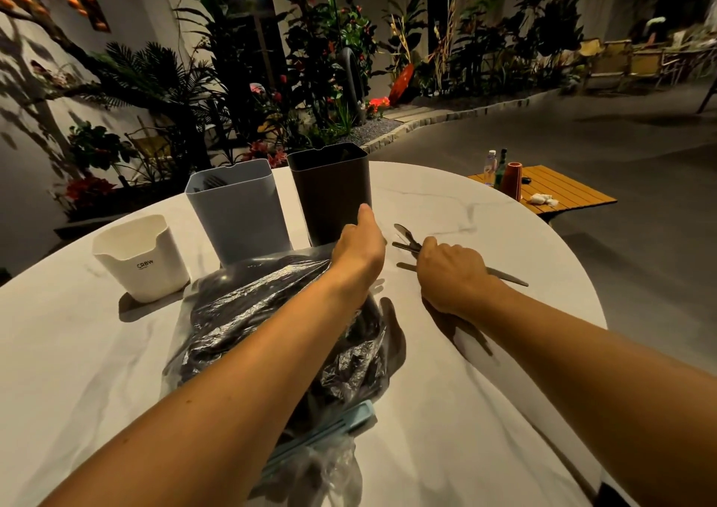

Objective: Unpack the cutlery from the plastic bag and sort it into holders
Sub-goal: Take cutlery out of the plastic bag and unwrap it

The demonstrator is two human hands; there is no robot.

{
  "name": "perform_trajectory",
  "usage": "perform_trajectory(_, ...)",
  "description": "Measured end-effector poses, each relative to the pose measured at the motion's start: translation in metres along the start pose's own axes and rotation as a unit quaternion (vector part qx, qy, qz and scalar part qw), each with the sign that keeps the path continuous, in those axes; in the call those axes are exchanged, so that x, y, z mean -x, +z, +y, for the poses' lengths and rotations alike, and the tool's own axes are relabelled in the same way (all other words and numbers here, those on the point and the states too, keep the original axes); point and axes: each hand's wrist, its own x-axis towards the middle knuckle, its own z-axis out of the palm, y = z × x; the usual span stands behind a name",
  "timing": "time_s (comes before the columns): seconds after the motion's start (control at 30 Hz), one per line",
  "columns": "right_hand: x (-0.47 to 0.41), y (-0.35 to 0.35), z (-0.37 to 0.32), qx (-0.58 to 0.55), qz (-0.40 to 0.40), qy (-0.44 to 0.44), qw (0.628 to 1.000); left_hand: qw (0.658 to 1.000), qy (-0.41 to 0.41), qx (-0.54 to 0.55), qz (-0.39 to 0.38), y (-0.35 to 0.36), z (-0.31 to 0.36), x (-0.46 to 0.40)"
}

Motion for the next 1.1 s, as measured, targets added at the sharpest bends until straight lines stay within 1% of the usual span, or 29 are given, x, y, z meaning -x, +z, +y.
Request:
perform_trajectory(0.13,0.003,0.0,0.003,0.023,0.002,-0.02,1.0,1.0,0.012,0.003,-0.004,-0.007,0.0,0.008)
perform_trajectory(0.23,0.002,-0.01,-0.004,-0.001,-0.017,-0.032,0.999,0.999,0.028,0.019,0.002,-0.021,-0.002,0.015)
perform_trajectory(0.33,-0.004,-0.037,-0.017,-0.134,-0.043,-0.01,0.99,0.996,0.058,0.052,0.031,-0.035,0.0,0.02)
perform_trajectory(0.4,-0.011,-0.058,-0.026,-0.211,-0.012,-0.019,0.977,0.993,0.071,0.083,0.054,-0.045,0.004,0.022)
perform_trajectory(0.47,-0.012,-0.078,-0.032,-0.248,0.019,-0.032,0.968,0.988,0.072,0.124,0.051,-0.05,0.01,0.026)
perform_trajectory(0.53,-0.01,-0.09,-0.038,-0.295,0.018,-0.05,0.954,0.987,0.071,0.139,0.044,-0.055,0.013,0.03)
perform_trajectory(0.6,-0.005,-0.099,-0.044,-0.385,0.012,-0.07,0.92,0.984,0.078,0.159,0.026,-0.059,0.016,0.033)
perform_trajectory(0.73,0.012,-0.107,-0.068,-0.567,-0.003,-0.098,0.818,0.972,0.093,0.207,-0.052,-0.068,0.016,0.049)
perform_trajectory(0.77,0.015,-0.107,-0.076,-0.599,-0.006,-0.094,0.795,0.968,0.091,0.221,-0.077,-0.07,0.015,0.053)
perform_trajectory(0.83,0.016,-0.103,-0.096,-0.637,-0.001,-0.076,0.767,0.956,0.091,0.258,-0.109,-0.075,0.011,0.059)
perform_trajectory(0.87,0.015,-0.101,-0.106,-0.652,0.005,-0.066,0.755,0.952,0.09,0.271,-0.11,-0.078,0.01,0.061)
perform_trajectory(0.93,0.013,-0.098,-0.126,-0.7,0.01,-0.052,0.713,0.952,0.101,0.274,-0.095,-0.089,0.008,0.063)
perform_trajectory(1.0,0.011,-0.095,-0.147,-0.737,0.009,-0.051,0.674,0.964,0.127,0.225,-0.062,-0.105,0.0,0.059)
perform_trajectory(1.1,0.013,-0.088,-0.167,-0.757,-0.01,-0.062,0.65,0.976,0.155,0.154,-0.01,-0.129,-0.015,0.055)
